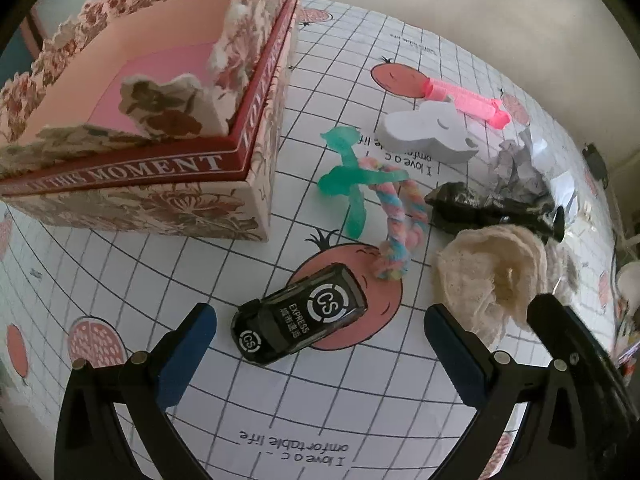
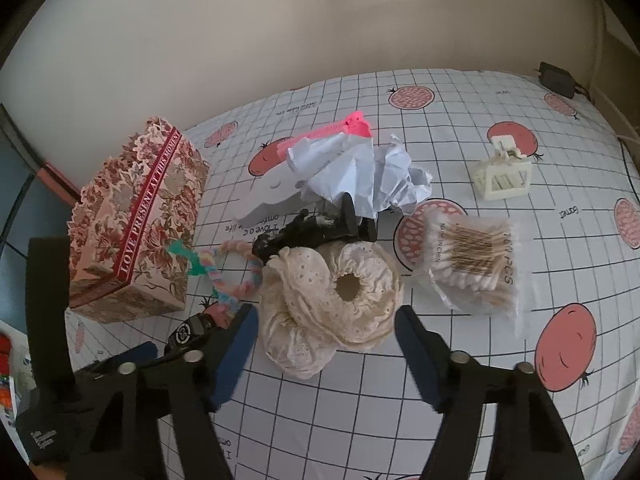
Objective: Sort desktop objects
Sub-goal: 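Close the right gripper on the cream lace fabric and lift it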
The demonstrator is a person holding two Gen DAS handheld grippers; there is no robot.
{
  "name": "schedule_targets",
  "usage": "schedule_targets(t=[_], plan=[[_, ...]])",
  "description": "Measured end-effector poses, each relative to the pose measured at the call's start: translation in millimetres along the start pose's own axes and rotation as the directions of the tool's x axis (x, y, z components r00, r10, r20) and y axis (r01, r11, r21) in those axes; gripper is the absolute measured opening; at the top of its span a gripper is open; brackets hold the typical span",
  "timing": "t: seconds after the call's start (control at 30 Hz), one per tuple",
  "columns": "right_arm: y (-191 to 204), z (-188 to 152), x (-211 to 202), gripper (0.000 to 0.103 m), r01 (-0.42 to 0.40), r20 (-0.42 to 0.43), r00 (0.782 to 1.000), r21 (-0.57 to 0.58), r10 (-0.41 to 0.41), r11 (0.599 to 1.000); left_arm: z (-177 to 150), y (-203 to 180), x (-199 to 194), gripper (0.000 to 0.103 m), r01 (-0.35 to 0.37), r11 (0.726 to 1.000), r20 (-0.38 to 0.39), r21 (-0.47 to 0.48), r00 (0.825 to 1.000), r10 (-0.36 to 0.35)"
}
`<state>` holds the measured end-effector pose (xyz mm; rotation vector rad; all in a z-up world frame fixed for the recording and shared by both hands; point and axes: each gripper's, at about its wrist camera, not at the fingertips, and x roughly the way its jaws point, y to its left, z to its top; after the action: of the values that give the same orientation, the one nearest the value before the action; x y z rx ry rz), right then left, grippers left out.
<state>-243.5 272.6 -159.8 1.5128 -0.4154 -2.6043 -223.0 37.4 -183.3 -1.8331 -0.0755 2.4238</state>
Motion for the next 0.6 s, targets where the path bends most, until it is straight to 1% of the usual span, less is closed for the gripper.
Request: schedule_targets(t=[0.07, 0.13, 0.17, 0.23, 0.37, 0.43, 0.5, 0.6], plan=[[0, 1, 0, 0.067, -0.009, 0.001, 1.000, 0.002, 0.009, 1.000, 0, -1, 0, 0.103, -0.022, 1.000, 0.005, 0.019, 1.000, 0.022], [0, 1, 0, 0.059, -0.007, 0.005, 1.000, 0.000, 0.007, 1.000, 1, -1, 0, 0.103, -0.034, 0.999, 0.008, 0.021, 0.999, 0.034], [0, 1, 1, 0.058, -0.009, 0.002, 1.000, -0.001, 0.009, 1.000, 2, 0, 1, 0.103, -0.041, 0.999, 0.008, 0.020, 0.999, 0.041], [-2, 1, 4, 0.055, -0.010, -0.001, 1.000, 0.007, 0.010, 1.000, 3, 1, 1, 0.103, -0.048, 0.999, 0.010, 0.020, 0.999, 0.047], [-3, 1, 8, 0.048, -0.007, -0.006, 1.000, 0.016, 0.007, 1.000, 5, 3, 1, 0.103, -0.038, 0.999, 0.007, 0.013, 0.999, 0.038], [-3, 1, 10, 0.041, 0.004, -0.009, 1.000, 0.015, -0.004, 1.000, 5, 2, 1, 0.103, -0.034, 0.999, 0.006, 0.019, 0.999, 0.034], [-5, 0, 10, 0.041, -0.002, -0.016, 1.000, 0.033, 0.002, 0.999, 6, 1, 1, 0.103, -0.040, 0.999, 0.008, 0.028, 0.999, 0.040], [-3, 1, 10, 0.031, 0.011, -0.013, 1.000, 0.025, -0.011, 1.000, 8, 2, 0, 0.103, -0.036, 0.999, 0.010, 0.023, 0.999, 0.036]])
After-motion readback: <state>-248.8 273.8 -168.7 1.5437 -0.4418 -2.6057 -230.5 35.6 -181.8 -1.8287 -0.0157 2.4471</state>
